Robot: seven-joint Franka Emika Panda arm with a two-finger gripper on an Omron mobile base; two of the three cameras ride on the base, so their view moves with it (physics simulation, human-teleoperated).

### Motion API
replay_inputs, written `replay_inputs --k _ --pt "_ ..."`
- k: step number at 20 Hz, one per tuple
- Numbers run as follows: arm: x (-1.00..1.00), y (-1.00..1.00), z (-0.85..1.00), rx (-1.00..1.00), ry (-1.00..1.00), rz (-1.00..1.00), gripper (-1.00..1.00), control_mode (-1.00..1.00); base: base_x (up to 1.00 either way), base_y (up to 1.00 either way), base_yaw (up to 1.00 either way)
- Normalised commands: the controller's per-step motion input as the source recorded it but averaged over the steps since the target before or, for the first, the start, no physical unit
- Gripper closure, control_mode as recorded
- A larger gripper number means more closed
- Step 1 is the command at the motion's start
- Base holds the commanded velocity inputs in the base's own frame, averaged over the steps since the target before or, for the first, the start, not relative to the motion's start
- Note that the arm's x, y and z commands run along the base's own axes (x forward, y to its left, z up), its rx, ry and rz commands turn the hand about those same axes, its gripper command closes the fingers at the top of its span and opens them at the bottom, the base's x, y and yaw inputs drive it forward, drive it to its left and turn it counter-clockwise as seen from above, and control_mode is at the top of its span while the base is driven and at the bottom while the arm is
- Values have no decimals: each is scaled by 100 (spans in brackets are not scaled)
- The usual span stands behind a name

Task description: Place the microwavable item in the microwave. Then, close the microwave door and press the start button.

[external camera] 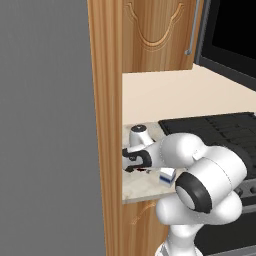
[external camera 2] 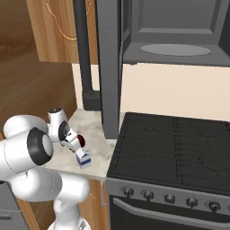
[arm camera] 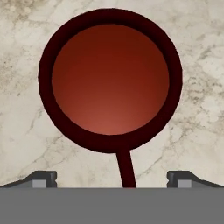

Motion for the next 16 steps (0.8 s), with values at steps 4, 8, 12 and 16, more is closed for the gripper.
replay_inputs --k 4,8,12,16 --pt "9 0 -11 0 1 0 -100 -100 0 0 0" --pt "2 -2 -3 1 0 0 -100 -100 0 0 0" --pt "0 0 -7 1 0 0 -100 -100 0 0 0" --pt "0 -9 0 0 0 0 -100 -100 0 0 0"
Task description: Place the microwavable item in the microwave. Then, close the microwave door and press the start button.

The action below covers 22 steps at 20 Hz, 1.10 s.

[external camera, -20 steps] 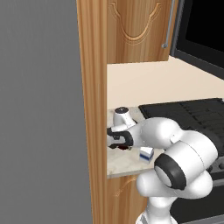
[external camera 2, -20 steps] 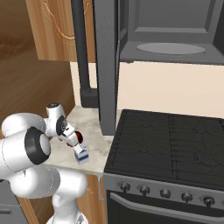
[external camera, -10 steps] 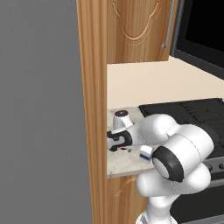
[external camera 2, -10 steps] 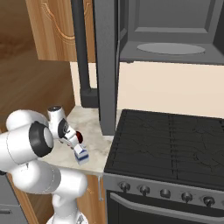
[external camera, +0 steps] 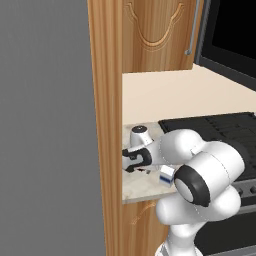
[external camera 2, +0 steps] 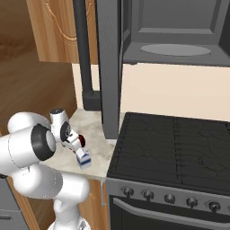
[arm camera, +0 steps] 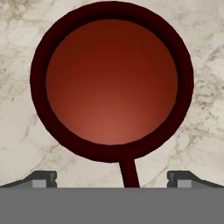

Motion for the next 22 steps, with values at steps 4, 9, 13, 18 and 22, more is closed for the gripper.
replay_inputs --k 4,9,13,18,22 --pt "1 -16 -1 1 0 0 -100 -100 0 0 0" --pt "5 -10 -2 2 0 0 -100 -100 0 0 0" --pt "0 0 -2 0 0 0 100 -100 0 0 0" --pt "0 -1 0 0 0 0 100 -100 0 0 0" --pt "0 0 0 0 0 0 100 -100 0 0 0"
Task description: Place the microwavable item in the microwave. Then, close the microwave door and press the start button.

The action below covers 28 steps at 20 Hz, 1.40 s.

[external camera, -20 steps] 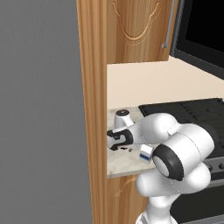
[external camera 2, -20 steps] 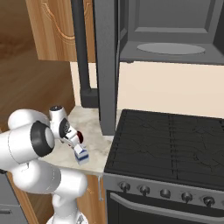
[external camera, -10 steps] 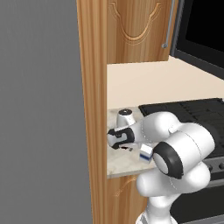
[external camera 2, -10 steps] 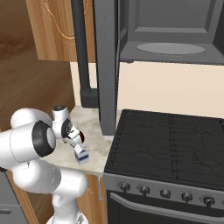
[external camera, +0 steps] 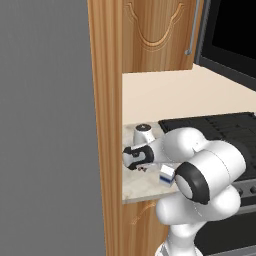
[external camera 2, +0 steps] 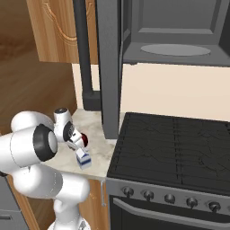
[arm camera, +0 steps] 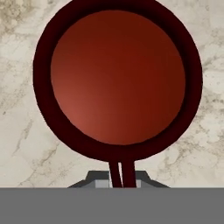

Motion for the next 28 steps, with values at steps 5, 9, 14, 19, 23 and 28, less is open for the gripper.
replay_inputs --k 5,9,14,19,23,28 --pt "-11 0 29 -1 -4 0 100 -100 0 0 0" --pt "-42 -5 72 -3 -17 0 100 -100 0 0 0" --pt "-48 -17 83 -2 -14 0 100 -100 0 0 0" --pt "-36 -26 98 -1 -11 0 100 -100 0 0 0" --pt "-47 -21 100 0 -6 1 100 -100 0 0 0" --pt "-71 -11 100 0 0 0 100 -100 0 0 0"
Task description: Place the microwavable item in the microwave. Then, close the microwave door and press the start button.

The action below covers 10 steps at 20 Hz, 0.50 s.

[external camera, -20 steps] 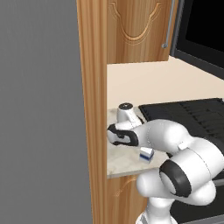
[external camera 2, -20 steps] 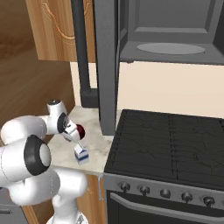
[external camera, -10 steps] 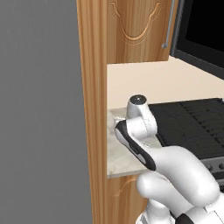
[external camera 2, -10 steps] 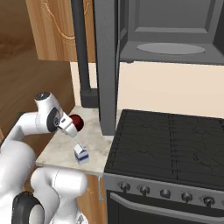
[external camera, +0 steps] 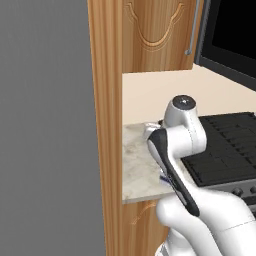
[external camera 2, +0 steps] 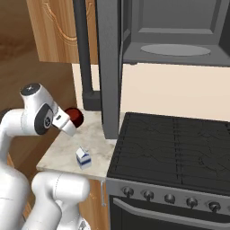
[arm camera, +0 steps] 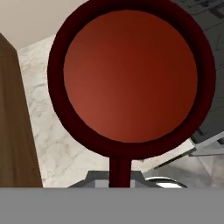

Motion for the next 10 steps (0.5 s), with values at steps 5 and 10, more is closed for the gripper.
replay_inputs --k 5,10 --pt "-89 -1 91 0 3 0 100 -100 0 0 0" --pt "-84 0 63 0 10 0 100 -100 0 0 0"
